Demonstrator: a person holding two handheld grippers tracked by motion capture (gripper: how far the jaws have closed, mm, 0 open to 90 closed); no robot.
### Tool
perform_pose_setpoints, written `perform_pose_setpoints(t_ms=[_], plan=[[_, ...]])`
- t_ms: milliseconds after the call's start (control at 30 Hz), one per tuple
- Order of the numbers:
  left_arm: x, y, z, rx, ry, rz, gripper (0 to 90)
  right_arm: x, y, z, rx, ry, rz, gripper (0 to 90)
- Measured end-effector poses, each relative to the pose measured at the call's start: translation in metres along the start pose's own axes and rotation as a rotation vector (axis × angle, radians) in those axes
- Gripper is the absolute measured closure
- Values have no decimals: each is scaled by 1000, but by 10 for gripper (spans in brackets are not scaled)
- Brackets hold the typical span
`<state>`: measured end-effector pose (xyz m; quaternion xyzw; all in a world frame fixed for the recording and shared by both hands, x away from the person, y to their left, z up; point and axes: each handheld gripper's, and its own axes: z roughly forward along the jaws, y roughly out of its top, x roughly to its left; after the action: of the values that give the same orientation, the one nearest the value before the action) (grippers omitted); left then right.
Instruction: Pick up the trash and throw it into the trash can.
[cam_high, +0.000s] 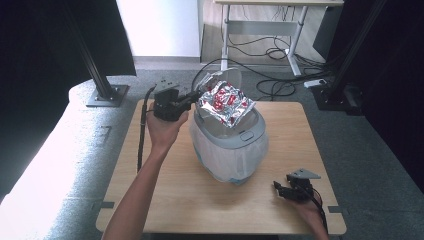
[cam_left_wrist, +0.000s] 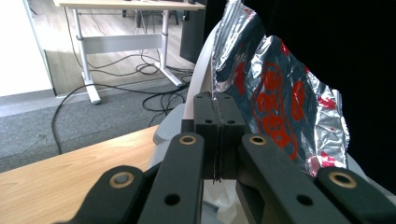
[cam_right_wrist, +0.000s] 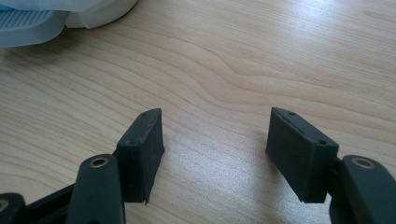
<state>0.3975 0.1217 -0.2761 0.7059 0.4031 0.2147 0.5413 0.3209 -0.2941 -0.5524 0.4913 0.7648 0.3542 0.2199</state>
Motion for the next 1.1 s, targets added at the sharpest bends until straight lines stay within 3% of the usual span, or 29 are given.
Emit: perform_pose_setpoints(t_ms=[200, 500, 600, 733, 833, 1100], plan=[[-6, -1, 7, -2, 15, 19, 895, 0, 0, 0, 0, 1, -1, 355], [-19, -5, 12, -6, 57, 83, 856, 0, 0, 0, 0, 1, -2, 355], [-23, -7, 12, -26, 61, 111, 721, 0, 0, 0, 1, 3, -1, 355], [-26, -6, 7, -51, 29, 114, 531, 0, 0, 0, 1, 3, -2, 355], [-25, -5, 5, -40, 1, 107, 487, 0, 0, 0, 0, 2, -2, 355], [-21, -5, 0, -15, -20, 103, 429, 0, 0, 0, 3, 2, -5, 355]])
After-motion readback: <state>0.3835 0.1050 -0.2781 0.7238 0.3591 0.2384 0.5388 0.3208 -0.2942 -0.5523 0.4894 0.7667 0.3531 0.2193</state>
